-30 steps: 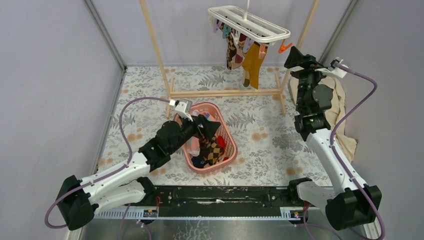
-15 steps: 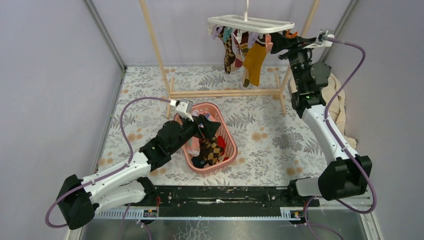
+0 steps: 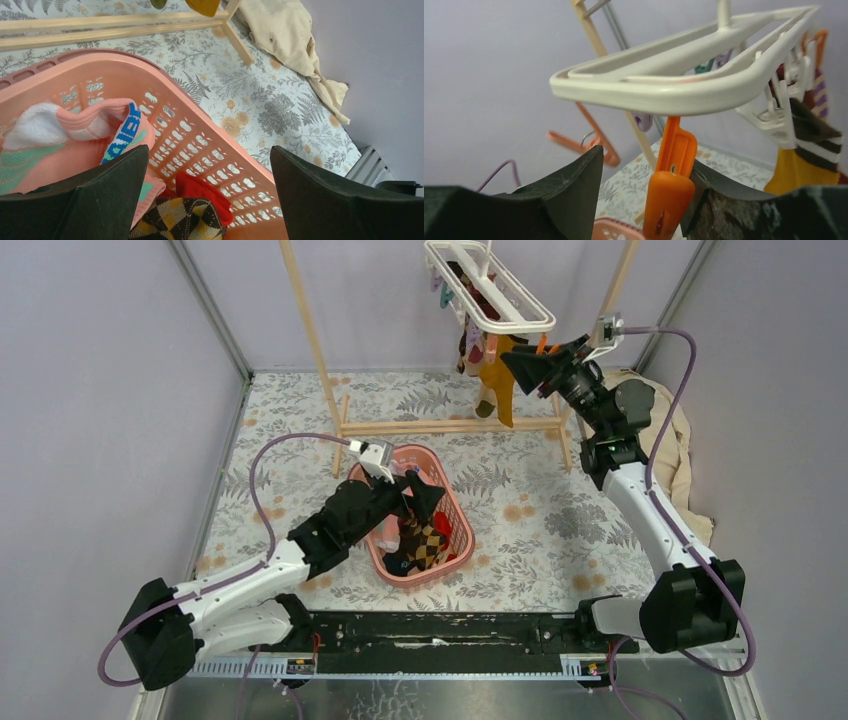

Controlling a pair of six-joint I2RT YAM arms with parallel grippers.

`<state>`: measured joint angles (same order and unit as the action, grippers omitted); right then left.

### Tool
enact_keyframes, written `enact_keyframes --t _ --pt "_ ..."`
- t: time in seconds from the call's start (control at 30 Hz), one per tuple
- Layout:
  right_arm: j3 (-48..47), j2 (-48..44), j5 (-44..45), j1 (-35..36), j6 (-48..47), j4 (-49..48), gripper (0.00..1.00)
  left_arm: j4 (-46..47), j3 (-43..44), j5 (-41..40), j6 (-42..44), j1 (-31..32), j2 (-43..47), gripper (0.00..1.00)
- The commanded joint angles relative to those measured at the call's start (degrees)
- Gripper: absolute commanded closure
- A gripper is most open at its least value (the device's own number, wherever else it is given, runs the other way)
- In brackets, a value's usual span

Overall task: Remove the socks clipped to the hanger
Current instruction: Adjust the hanger on the clothesline.

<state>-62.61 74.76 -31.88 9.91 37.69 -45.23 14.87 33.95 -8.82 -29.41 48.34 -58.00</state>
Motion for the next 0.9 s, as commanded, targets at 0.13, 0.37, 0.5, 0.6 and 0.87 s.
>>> enact_keyframes --t 0.13,0.37,0.5,0.6,0.87 --pt "-0.58 -1.78 -13.23 4.69 -5.17 11.29 0.35 3.77 8.94 -0.73 3.05 1.21 -6.93 0.01" --pt "2.28 -6.56 -14.12 8.37 -15.11 30.64 0.30 3.85 19.03 -1.37 7.70 1.50 -15.76 0.01" --pt "10.10 -15.57 0.20 8.42 -18.58 39.17 0.25 3.21 24.05 -1.04 8.46 2.58 -17.91 0.01" --pt "14.06 -19.35 13.60 8.28 -18.94 43.16 0.22 3.68 27.69 0.18 8.83 4.52 -19.44 0.01" --pt "21.32 -14.34 27.98 -1.26 -10.17 31.61 0.19 13.86 36.71 3.55 7.25 8.26 -29.68 0.01"
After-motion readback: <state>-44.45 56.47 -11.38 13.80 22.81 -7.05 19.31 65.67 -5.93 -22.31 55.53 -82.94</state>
